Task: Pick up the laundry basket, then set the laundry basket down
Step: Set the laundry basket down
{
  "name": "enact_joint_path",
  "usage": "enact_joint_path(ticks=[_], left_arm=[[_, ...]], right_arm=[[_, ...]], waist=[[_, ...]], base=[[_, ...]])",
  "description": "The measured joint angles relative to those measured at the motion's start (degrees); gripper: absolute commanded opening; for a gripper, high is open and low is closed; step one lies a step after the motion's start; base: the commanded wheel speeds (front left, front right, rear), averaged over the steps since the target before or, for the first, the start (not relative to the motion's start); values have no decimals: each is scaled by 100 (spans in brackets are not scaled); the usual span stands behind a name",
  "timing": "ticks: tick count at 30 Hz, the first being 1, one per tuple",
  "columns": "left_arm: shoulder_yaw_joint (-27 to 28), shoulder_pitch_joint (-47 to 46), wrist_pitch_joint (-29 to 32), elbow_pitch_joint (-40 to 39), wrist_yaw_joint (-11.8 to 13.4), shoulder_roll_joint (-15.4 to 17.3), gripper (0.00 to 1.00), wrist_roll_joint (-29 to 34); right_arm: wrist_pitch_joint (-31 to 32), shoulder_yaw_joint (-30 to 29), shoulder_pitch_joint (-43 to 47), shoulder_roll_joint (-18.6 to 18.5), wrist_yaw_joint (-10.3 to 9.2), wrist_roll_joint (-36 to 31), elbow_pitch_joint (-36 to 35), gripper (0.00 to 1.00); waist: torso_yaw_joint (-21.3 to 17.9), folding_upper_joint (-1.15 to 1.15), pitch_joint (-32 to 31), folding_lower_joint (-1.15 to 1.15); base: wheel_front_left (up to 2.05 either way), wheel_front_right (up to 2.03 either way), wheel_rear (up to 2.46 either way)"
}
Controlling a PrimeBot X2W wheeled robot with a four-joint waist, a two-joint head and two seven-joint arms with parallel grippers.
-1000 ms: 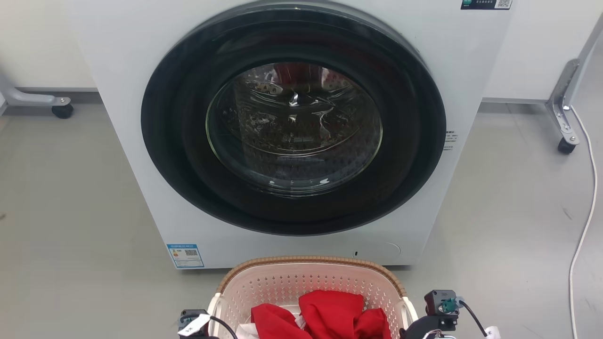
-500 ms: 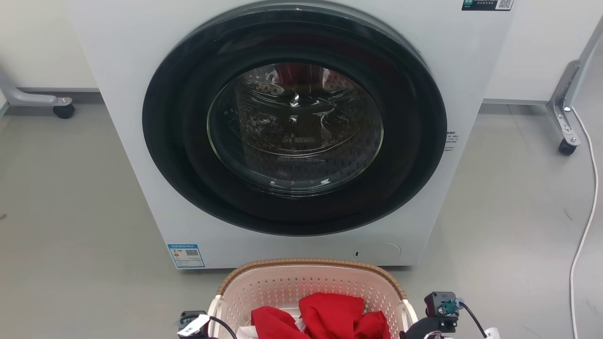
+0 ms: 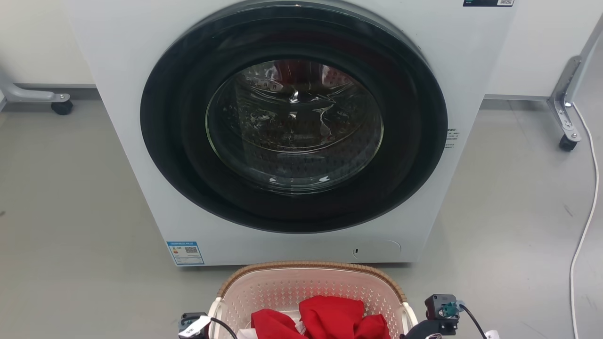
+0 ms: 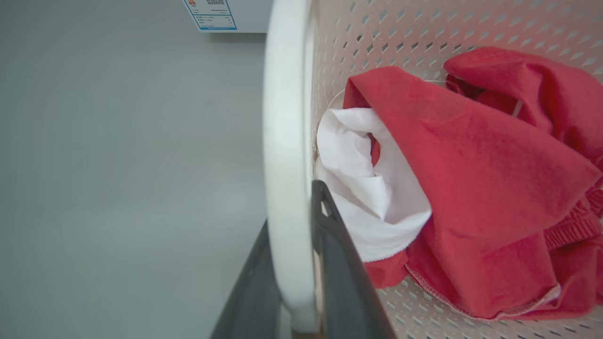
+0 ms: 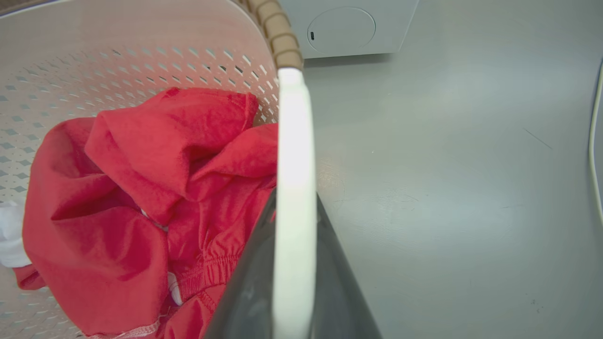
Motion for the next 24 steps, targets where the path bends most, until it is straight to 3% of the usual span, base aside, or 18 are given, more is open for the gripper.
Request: enact_joint_path(ticks=[24], left_arm=[[74,-377,-109,155,22,-19,0,-75]], right_arm=[[-109,242,-434,4,0,180,45,0]], waist=[[8,0,472,0]], base=[[0,0,0]])
